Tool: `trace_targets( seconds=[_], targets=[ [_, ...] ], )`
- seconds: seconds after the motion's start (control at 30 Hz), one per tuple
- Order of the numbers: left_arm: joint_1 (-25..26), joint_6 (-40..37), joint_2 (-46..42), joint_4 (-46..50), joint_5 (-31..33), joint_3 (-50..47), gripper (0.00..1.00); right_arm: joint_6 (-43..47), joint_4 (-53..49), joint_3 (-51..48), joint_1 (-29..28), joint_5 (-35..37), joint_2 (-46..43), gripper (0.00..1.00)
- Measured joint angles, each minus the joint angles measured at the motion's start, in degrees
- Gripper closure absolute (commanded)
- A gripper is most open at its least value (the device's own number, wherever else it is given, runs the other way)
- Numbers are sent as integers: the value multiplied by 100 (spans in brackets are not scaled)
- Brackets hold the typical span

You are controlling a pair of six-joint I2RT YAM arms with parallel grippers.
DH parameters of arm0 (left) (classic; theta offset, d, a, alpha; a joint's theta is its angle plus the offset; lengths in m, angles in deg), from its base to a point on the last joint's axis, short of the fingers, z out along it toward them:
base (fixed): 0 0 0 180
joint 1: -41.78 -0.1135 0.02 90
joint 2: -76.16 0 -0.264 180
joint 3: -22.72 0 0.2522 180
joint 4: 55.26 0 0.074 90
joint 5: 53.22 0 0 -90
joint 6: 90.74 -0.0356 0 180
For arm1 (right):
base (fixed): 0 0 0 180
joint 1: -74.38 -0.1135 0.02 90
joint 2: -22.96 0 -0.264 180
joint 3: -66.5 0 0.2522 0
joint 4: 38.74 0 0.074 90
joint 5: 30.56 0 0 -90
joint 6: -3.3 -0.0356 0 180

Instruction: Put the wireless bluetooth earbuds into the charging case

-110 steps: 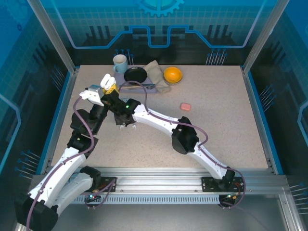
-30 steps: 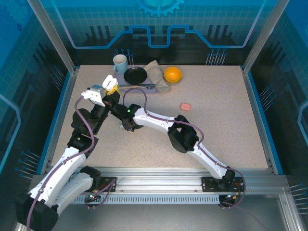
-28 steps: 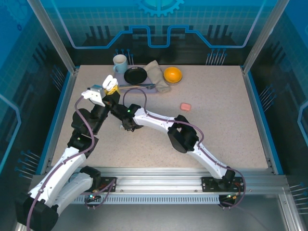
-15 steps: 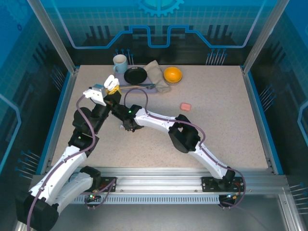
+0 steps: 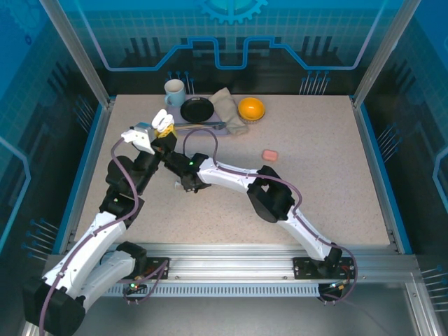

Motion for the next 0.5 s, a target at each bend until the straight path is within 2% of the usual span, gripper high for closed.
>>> trace_targets(
  seconds=[0.23, 0.5],
  targets=[
    [0, 50, 15, 11, -7, 2, 100, 2, 59, -560, 0, 83, -343, 81],
    [0, 52, 15, 114, -116, 33, 100, 4, 179, -1906, 144, 258, -1252, 81]
  ],
)
